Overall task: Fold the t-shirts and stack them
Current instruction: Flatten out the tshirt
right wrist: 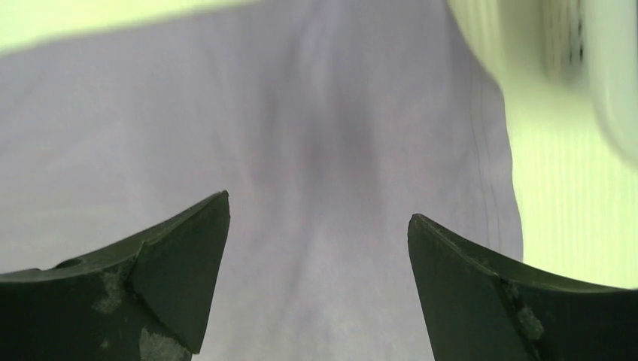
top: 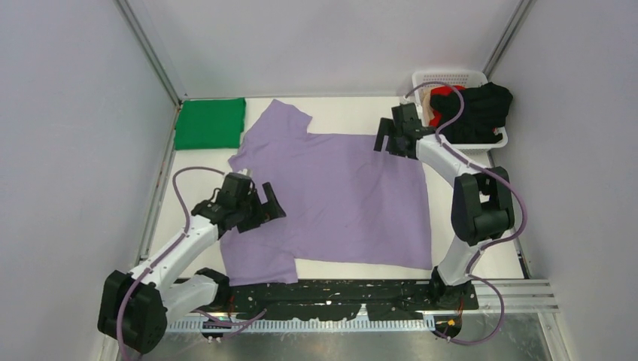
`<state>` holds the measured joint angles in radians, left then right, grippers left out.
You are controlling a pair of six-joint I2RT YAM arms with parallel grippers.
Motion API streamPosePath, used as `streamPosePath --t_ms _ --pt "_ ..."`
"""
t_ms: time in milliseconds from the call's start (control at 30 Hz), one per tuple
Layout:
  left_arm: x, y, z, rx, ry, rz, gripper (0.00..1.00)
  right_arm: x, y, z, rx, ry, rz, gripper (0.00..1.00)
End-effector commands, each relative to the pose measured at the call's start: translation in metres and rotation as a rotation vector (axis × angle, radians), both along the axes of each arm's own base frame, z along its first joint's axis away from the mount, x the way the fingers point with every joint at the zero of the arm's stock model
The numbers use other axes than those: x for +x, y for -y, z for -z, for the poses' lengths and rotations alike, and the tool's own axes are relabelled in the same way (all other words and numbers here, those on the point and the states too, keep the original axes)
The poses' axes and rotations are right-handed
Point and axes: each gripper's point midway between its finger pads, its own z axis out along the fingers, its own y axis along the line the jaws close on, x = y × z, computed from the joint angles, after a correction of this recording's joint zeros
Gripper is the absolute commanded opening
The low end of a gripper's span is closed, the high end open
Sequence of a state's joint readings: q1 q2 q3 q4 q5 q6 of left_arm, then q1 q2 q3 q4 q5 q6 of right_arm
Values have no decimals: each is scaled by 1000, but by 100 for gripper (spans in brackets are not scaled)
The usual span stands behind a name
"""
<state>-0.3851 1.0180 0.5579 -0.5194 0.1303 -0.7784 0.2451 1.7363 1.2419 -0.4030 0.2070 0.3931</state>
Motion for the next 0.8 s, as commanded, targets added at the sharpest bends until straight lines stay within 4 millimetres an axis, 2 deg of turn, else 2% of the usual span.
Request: streamPosePath --t_ms 0,67,100,133,233,300,400,533,733,767 --pt "74 4 -60 23 245 -30 100 49 0 -18 12 64 -3 95" --pt "103 5 -70 6 268 -45 100 64 -3 -12 35 39 -3 95" --pt "116 5 -69 -1 260 -55 100 73 -5 -10 42 33 0 96" --pt "128 4 -68 -8 254 -61 100 74 -7 -6 57 17 -1 96" --pt "160 7 -56 -51 193 -72 100 86 -16 7 92 -13 -10 96" --pt "179 10 -46 -73 161 -76 99 87 -20 16 109 -41 -11 96" --pt "202 13 -25 -69 96 -101 100 88 -22 29 119 -72 -4 96" --pt "236 11 -14 -51 94 -167 100 90 -16 47 110 -127 36 96" --pt "273 0 11 -69 14 -282 100 104 -16 70 161 -185 83 96" --pt "277 1 15 -89 -10 -286 100 109 -15 66 168 -177 91 96"
